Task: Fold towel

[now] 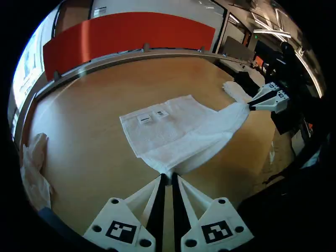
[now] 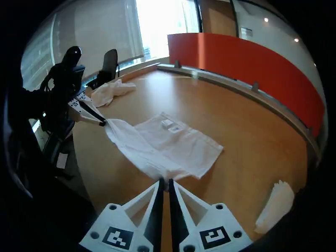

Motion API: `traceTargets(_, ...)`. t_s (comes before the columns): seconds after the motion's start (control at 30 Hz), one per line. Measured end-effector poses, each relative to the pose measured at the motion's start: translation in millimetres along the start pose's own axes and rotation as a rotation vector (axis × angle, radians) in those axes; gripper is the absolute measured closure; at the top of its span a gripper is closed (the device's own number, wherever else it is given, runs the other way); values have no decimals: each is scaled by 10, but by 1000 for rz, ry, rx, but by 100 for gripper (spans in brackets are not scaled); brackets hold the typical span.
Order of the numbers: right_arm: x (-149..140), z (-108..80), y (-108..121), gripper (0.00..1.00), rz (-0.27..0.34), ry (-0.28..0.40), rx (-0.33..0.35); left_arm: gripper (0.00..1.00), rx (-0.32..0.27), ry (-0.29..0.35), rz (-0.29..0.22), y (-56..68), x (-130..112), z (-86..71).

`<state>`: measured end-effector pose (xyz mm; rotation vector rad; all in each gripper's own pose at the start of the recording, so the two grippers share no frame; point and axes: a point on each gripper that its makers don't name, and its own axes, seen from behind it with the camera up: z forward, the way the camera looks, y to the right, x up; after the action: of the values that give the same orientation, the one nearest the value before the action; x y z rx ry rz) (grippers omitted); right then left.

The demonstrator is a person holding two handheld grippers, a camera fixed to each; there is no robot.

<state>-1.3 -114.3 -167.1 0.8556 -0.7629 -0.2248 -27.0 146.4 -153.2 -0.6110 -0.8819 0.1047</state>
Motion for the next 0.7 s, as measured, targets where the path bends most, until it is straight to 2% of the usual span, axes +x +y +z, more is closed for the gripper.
traceTargets(0.4, 12, -266, -200, 92, 16, 4, 32, 89, -27, -1, -6, 173, -30, -276)
traceTargets(0.57, -11, -267, -201, 92, 25, 2, 34, 89, -30, -2, -6, 199, -29, -305)
traceTargets(0.7, 5, -244, -170, 92, 27, 3, 32, 89, -28, -3, -8, 169, -17, -277)
